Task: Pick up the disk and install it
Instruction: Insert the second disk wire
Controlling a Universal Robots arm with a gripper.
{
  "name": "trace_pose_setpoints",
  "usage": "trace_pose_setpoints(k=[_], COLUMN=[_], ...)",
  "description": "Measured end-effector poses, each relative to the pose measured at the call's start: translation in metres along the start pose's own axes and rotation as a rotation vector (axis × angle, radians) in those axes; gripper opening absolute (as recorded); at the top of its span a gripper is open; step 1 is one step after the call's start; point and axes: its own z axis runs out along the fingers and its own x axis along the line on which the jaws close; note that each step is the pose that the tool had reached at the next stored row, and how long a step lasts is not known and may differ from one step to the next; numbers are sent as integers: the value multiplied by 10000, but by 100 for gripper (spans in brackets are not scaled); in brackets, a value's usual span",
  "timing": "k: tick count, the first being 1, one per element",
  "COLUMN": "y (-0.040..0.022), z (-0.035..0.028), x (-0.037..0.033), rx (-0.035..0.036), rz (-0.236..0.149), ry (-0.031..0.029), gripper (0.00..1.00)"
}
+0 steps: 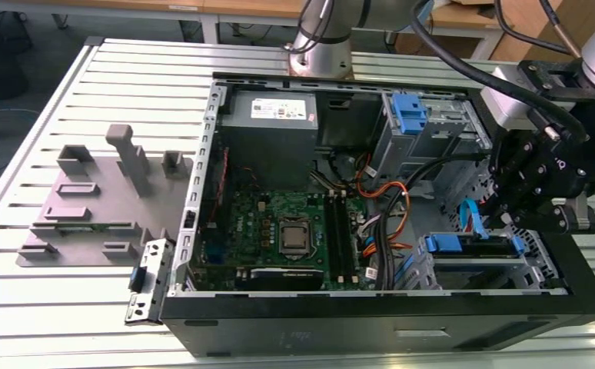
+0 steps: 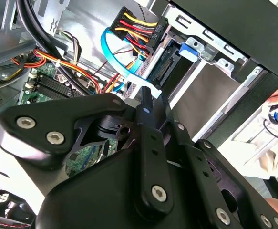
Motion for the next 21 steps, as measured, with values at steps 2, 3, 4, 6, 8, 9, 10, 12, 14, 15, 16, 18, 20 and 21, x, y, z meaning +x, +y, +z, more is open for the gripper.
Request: trace_pose_setpoints(k=[2, 3, 4, 6, 8, 9, 10, 12, 14, 15, 16, 18, 20, 21], y=[0, 0, 0, 0, 0, 0, 0, 0, -5, -10, -18, -39, -65, -79], z=[-1, -1, -1, 0, 1, 2, 2, 3, 5, 6, 9, 12, 15, 18], x=[-1, -4, -7, -20, -35, -41, -48, -61, -72, -76, -79, -87, -99, -105], rx=[0, 0, 0, 0, 0, 0, 0, -1, -1, -2, -2, -2, -2, -2], rz=[0, 0, 0, 0, 0, 1, 0, 2, 0, 0, -1, 0, 0, 0], ry=[1, 1, 2, 0, -5, -13, -22, -39, -71, -77, -81, -80, -78, -80], gripper=[24, 24, 24, 24, 24, 24, 24, 24, 24, 24, 24, 24, 24, 24])
